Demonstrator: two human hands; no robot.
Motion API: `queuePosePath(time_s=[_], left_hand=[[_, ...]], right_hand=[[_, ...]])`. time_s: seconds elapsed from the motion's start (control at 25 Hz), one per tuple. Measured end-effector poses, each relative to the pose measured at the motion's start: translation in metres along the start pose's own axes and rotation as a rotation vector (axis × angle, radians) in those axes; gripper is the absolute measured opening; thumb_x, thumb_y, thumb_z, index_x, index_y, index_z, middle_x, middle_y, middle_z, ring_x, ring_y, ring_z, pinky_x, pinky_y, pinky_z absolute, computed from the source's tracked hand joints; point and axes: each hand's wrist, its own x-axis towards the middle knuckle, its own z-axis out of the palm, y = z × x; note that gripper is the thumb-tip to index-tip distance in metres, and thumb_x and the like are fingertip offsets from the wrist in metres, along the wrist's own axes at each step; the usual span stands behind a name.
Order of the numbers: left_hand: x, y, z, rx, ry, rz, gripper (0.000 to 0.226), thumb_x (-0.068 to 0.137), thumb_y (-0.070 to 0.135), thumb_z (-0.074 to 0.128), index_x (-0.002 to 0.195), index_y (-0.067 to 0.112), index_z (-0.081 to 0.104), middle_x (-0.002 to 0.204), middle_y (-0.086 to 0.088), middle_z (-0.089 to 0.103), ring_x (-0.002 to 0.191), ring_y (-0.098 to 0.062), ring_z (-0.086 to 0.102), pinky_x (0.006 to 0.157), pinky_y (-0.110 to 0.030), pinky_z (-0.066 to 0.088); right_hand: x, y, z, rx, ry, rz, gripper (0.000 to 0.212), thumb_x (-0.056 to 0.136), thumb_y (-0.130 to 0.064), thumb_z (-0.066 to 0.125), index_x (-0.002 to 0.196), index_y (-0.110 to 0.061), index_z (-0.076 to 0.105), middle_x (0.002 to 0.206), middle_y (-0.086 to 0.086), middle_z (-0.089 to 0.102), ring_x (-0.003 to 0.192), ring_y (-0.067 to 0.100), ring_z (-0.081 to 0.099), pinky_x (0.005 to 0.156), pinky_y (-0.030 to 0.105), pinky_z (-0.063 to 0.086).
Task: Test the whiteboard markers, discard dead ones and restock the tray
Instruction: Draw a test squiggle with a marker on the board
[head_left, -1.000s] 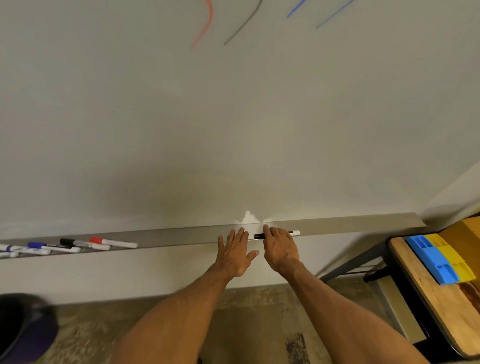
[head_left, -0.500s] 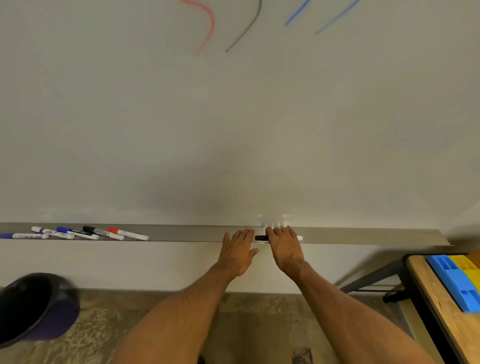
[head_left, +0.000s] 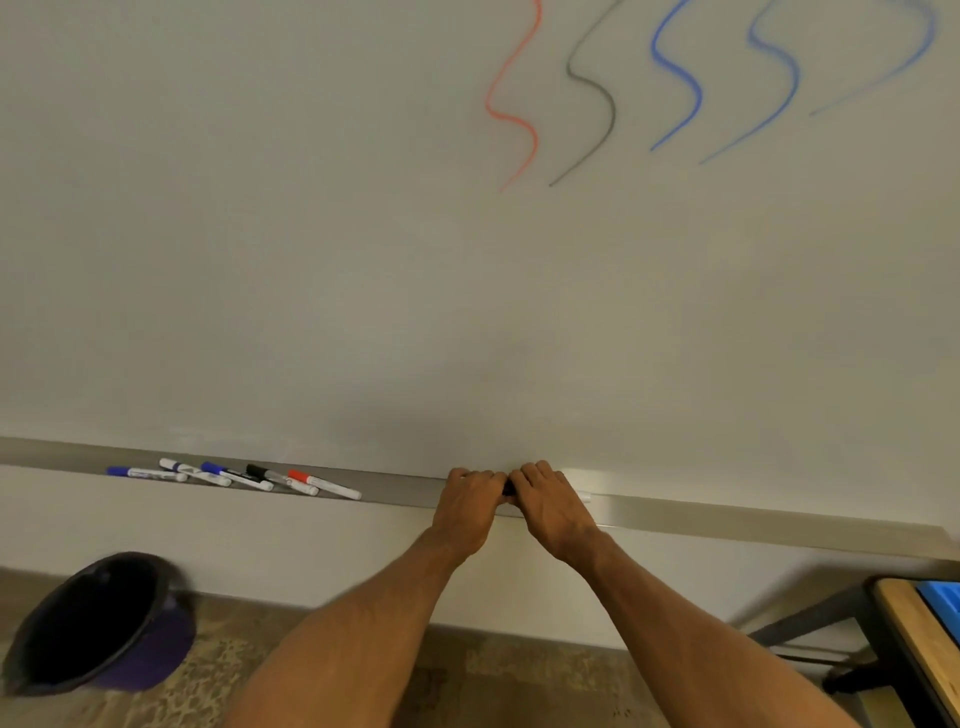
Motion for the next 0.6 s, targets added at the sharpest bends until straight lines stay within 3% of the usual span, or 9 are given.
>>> queuePosePath(time_s=[0.12,0.2,0.28,0.4,0.52,0.6], left_hand=[[-0.005,-0.021,-0.022,0.095,0.029,0.037,0.017,0.101,0.026,0.044,0.104,0.022,0.06,0.099,0.005,0.068,0.087,-0.015,0.061,0.087,-0.028,0.032],[-0.012,-0.036,-0.044,0.194,0.067,0.066,0.013,0.099,0.025,0.048,0.1,0.021,0.06,0.094,0.004,0.068,0.081,-0.017,0.06,0.082,-0.03,0.029],[-0.017,-0.049,-0.069,0.286,0.1,0.117,0.008,0.089,0.029,0.065,0.086,0.023,0.063,0.074,0.006,0.067,0.063,-0.016,0.059,0.075,-0.032,0.026],[-0.021,-0.073,-0.1,0.364,0.175,0.207,0.024,0.066,0.032,0.086,0.066,0.025,0.063,0.05,0.01,0.057,0.043,-0.013,0.05,0.066,-0.032,0.02],[-0.022,-0.096,-0.124,0.399,0.254,0.248,0.018,0.071,0.029,0.083,0.078,0.026,0.067,0.059,0.01,0.062,0.051,-0.013,0.057,0.07,-0.033,0.022],[-0.025,-0.107,-0.14,0.395,0.356,0.262,0.017,0.074,0.029,0.082,0.078,0.025,0.066,0.062,0.009,0.062,0.054,-0.014,0.057,0.068,-0.033,0.021]], right_hand=[[0.018,-0.023,-0.007,-0.003,-0.029,-0.02,0.016,0.096,-0.013,0.041,0.109,-0.014,0.051,0.097,0.003,0.061,0.079,0.023,0.054,0.069,0.03,0.036],[0.03,-0.039,-0.015,-0.02,0.018,-0.03,0.016,0.097,-0.015,0.041,0.109,-0.014,0.052,0.094,0.005,0.061,0.073,0.023,0.055,0.065,0.032,0.038],[0.04,-0.056,-0.027,-0.04,0.06,-0.056,0.015,0.096,-0.017,0.047,0.107,-0.013,0.056,0.086,0.006,0.062,0.065,0.023,0.054,0.059,0.031,0.038],[0.056,-0.081,-0.048,-0.076,0.139,-0.055,0.018,0.097,-0.027,0.049,0.11,-0.017,0.056,0.075,0.005,0.06,0.055,0.022,0.054,0.05,0.029,0.036],[0.065,-0.099,-0.065,-0.161,0.19,0.007,0.029,0.098,-0.037,0.041,0.123,-0.027,0.055,0.063,0.0,0.055,0.044,0.018,0.049,0.041,0.024,0.028],[0.069,-0.107,-0.076,-0.116,0.265,0.058,0.041,0.099,-0.042,0.03,0.129,-0.023,0.052,0.071,0.0,0.061,0.052,0.018,0.055,0.044,0.026,0.036]])
